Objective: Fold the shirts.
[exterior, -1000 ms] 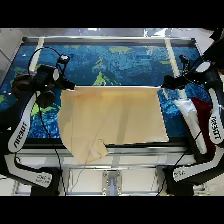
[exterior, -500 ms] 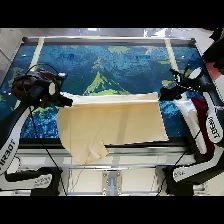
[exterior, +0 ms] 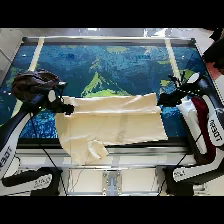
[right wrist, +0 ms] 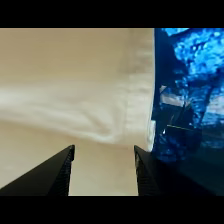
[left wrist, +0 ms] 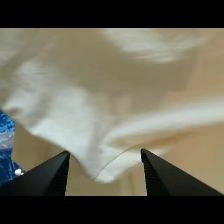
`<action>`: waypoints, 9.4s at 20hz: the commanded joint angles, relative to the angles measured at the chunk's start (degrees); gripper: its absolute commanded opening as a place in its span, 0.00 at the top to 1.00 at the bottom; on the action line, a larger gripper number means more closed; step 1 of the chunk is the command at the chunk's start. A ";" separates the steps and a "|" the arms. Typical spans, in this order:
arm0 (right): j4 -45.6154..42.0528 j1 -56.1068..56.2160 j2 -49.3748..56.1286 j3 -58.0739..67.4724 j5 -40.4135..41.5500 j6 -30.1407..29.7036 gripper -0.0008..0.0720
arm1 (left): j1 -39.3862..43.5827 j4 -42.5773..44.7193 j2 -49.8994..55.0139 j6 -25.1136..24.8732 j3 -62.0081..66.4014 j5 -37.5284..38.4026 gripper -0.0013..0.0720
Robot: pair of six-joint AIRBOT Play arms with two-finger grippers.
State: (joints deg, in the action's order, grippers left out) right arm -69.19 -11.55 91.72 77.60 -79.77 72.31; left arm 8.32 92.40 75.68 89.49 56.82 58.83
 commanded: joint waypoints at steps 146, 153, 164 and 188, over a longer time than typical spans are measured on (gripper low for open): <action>5.03 5.46 3.87 -7.61 32.02 18.56 0.96 | -9.66 -30.99 4.48 -7.89 -4.28 -31.69 0.96; 0.74 0.37 -1.92 1.42 11.65 13.62 0.28 | -10.19 -30.86 -4.74 -7.93 -4.22 -31.63 0.26; 20.02 -9.84 9.25 3.21 -0.13 -0.90 0.21 | 1.36 -30.91 -8.61 -13.73 1.11 -27.56 0.32; 26.73 0.46 10.19 5.79 -10.91 -2.86 0.97 | 11.34 -33.07 6.21 -13.90 1.36 -27.47 0.87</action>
State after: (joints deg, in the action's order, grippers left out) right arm -44.42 -11.49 104.95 81.89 -82.74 69.30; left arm 17.10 60.07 79.92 75.61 58.15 31.09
